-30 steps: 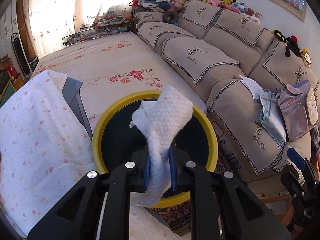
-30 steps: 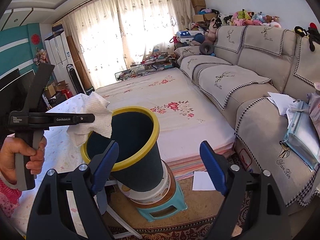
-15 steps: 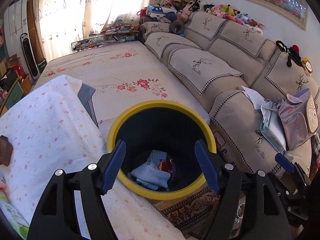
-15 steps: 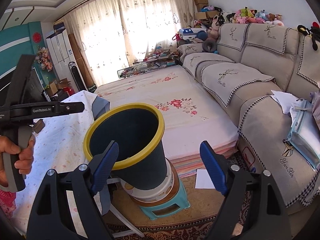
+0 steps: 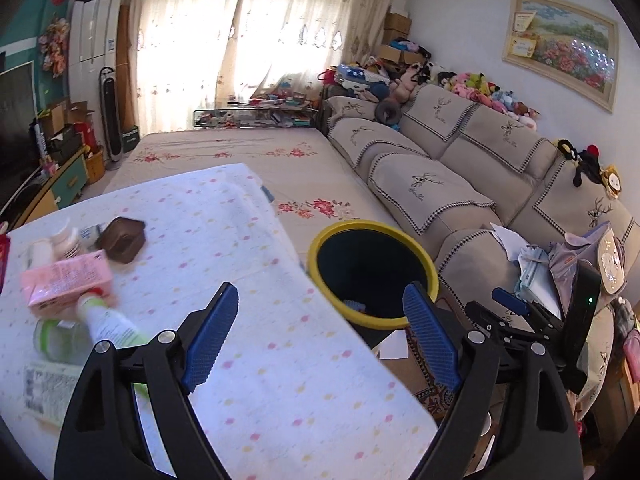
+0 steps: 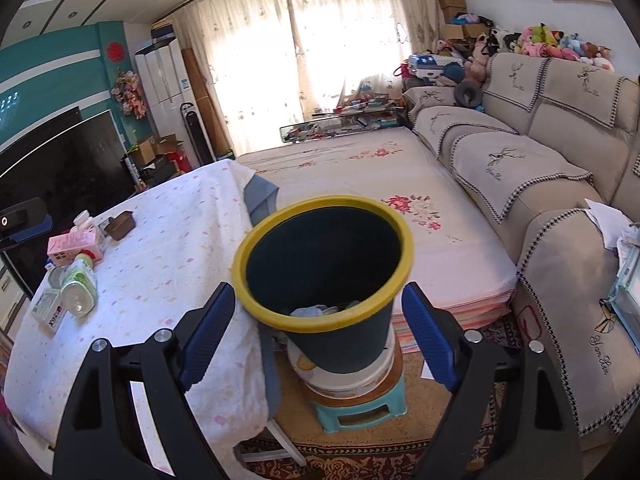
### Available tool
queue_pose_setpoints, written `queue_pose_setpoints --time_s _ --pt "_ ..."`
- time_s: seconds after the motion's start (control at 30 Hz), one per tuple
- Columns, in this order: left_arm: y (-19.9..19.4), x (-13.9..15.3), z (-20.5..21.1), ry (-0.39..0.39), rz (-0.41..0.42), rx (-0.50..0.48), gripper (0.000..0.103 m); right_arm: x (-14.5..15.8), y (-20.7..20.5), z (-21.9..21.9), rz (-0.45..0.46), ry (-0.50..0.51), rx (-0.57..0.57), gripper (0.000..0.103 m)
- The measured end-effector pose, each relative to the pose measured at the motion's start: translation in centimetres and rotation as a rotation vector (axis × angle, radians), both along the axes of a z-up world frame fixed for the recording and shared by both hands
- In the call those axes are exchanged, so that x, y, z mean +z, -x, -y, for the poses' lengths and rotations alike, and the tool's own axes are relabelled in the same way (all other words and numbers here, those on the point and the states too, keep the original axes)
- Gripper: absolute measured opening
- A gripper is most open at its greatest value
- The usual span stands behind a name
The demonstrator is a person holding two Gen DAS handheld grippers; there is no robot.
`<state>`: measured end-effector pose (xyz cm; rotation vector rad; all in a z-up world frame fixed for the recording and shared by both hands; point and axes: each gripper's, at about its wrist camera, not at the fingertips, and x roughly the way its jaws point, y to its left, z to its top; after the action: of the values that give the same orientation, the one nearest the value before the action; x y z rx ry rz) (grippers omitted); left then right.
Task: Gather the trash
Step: 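Move the right gripper to the green-labelled bottle lying on the table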
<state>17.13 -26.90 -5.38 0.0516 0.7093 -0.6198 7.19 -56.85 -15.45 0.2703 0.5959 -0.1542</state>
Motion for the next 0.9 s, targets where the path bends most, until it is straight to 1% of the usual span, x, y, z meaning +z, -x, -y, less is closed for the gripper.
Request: queue_pose_setpoints --time_s 0.17,0.3,0.4,0.47,0.57,0.67,0.9 --pt "2.3 -0.5 -8.5 -0.021 0.020 0.164 0.085 0.7 -2.4 -6.0 0.005 0.005 0.171 0.081" --pt "4.1 -1.1 -14.6 -0.045 0.024 0.264 0.085 1.2 -4.2 -11.6 0.013 0.014 0.333 0.081" --pt "5.4 -1.7 -18.3 -0.058 0.031 0.337 0.085 1.3 -5.6 -16.0 0.006 0.014 0.454 0.081" --pt "5.9 -2.1 -20.3 -0.055 0.026 0.367 0.086 1.3 -6.6 -18.8 0.002 0.022 0.533 0.081" --pt "6.4 -2.7 -22.3 -0.044 0.016 0.394 0.086 1.2 -8.3 -22.7 -0.022 0.060 0.621 0.081" --pt "6.6 -3.0 -23.0 -0.031 0.008 0.407 0.086 0.6 -10.5 -25.2 -0.063 0.105 0.650 0.081" --pt "6.4 -3.8 -23.2 -0.014 -0.012 0.408 0.086 -1.2 -14.1 -27.8 -0.155 0.098 0.684 0.081"
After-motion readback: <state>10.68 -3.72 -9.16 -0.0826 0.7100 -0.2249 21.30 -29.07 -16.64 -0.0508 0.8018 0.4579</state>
